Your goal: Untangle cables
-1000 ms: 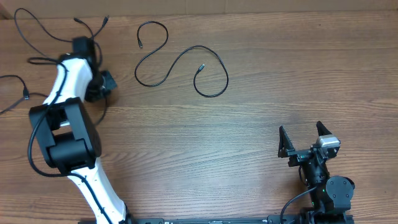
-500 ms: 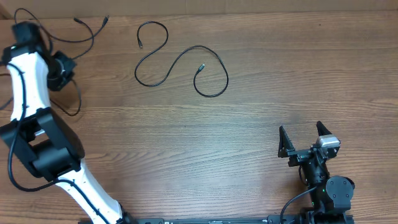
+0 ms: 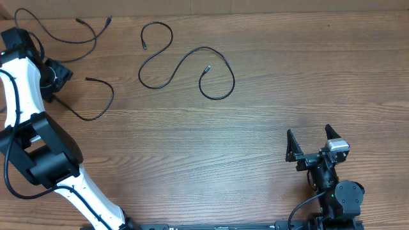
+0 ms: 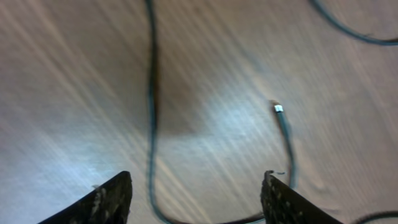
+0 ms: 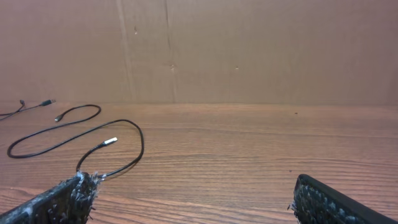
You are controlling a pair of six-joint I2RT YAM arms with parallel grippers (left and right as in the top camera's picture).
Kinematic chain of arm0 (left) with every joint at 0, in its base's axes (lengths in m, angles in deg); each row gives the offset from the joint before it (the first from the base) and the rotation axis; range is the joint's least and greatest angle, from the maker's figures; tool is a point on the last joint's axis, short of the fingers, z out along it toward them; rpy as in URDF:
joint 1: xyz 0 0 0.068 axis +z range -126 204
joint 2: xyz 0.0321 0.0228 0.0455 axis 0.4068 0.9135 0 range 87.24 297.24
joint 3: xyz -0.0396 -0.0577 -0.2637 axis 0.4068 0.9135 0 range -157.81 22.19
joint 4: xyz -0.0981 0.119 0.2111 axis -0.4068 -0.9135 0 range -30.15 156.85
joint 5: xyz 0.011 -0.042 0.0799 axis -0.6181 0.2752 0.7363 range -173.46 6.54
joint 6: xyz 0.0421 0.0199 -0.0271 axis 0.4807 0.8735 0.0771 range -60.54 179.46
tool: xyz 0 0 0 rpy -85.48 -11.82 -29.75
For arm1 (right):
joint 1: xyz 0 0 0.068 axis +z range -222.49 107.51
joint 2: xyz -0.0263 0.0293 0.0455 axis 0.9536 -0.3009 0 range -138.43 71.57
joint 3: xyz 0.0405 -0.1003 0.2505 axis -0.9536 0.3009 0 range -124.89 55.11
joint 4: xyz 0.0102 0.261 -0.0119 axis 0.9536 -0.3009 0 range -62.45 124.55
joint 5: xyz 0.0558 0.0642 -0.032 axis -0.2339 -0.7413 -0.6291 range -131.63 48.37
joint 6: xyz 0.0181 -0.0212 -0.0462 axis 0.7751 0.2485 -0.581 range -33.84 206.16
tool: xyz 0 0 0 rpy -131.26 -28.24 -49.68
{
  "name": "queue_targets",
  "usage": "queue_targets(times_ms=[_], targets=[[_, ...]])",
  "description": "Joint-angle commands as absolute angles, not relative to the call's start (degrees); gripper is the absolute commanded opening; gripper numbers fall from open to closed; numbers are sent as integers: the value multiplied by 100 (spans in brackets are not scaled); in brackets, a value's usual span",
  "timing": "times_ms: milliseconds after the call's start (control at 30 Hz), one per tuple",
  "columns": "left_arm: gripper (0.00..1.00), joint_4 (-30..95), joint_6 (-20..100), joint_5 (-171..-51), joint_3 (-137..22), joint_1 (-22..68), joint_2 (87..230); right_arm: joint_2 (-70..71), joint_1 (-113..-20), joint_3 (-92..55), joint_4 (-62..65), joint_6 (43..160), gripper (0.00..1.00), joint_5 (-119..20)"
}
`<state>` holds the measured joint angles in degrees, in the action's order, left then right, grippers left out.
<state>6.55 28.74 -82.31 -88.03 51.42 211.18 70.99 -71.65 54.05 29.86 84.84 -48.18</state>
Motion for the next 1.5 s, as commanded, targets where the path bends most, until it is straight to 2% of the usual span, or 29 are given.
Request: queue_targets(times_ms=[0,200,367,600,667,933,1000,1033,1200,1300,1467], targets=[[71,570,3121,-7549,-8918,5177,21164,7141,-7171,5462,3015,8436,100,-4768],[67,771,3121,-7414,-8908,5597,21164,7141,-7171,5462,3015,8436,100,-4768],[68,1125,3123,-7562,-8787,5828,21164,7141,-7171,5462,3015,8436,100,-4768],[67,2069,3453,-7960,-8121,5651,21166,7141,-7171,5462,3015,8436,100,-4768],[70,2255,3508,-8008,-7963,5581,21166,7141,-7171,5462,3015,8436,100,-4768],[70,2321,3532,-8013,-7638,5472,21356,7141,-7171,5462,3015,8436,100,-4768],[63,2249,3530,-8035,-7635,5474,21461,7141,-7171,5462,3015,8436,100,-4768],[56,2225,3578,-8043,-7635,5474,21548,7141,-7171,5462,3015,8436,100,-4768],[53,2183,3678,-8054,-7638,5474,21804,7141,-7171,5462,3015,8436,100,-4768],[38,2148,3678,-8054,-7635,5474,21883,7141,-7171,5462,3015,8436,100,-4768],[4,1958,3670,-8489,-7638,5474,21900,7141,-7171,5462,3015,8436,100,-4768]])
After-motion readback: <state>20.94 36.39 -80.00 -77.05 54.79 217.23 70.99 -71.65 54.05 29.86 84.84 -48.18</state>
